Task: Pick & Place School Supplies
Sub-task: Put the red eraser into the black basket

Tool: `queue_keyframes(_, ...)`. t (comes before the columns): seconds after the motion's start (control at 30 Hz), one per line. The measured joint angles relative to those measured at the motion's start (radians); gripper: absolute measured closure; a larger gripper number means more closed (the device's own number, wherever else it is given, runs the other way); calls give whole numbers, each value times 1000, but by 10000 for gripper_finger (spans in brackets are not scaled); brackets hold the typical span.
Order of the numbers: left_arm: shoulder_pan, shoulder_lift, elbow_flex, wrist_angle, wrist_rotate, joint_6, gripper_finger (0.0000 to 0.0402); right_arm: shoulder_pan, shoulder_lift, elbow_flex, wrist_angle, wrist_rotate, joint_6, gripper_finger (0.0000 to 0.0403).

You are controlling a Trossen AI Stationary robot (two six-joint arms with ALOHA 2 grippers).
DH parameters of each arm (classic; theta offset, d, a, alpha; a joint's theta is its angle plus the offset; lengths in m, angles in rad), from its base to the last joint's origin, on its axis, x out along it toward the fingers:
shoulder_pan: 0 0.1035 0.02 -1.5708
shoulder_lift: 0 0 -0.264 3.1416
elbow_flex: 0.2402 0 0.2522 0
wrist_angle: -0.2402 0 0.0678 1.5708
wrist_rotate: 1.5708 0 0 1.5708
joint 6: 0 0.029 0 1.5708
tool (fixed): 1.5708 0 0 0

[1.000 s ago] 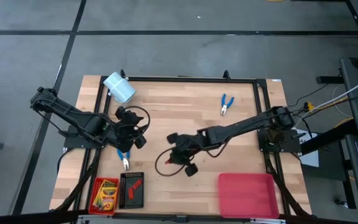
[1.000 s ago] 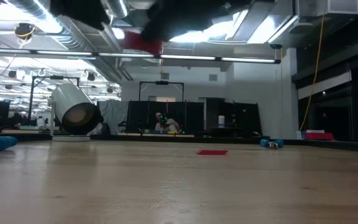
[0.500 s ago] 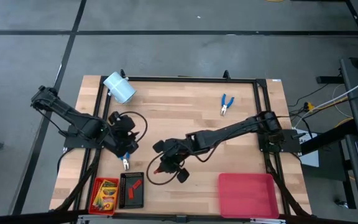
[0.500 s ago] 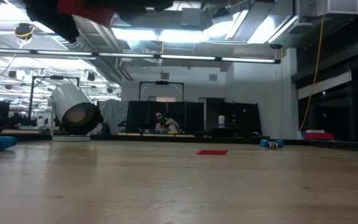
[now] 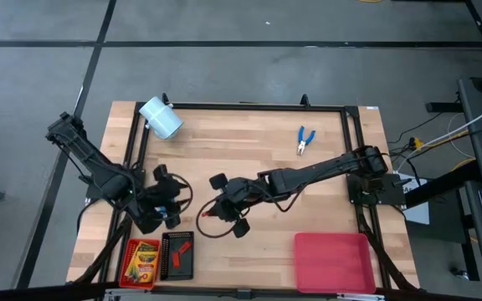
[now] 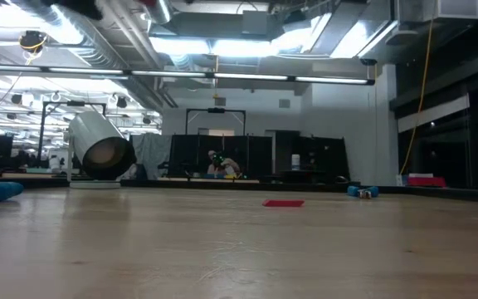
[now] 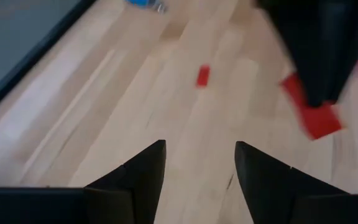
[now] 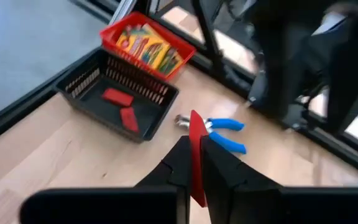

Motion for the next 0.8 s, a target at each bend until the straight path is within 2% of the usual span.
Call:
queue_keyframes(0.13,17,30,0,94,-30,101,201,-3,-18,0,1,9,-2,392)
queue_keyframes(0.4,20,86,0,223,-9,239,198,-4,-27,0,-17,61,-1,388)
queue_keyframes(0.8,-11,88,0,255,11,266,200,-25,-33,0,-30,85,2,389)
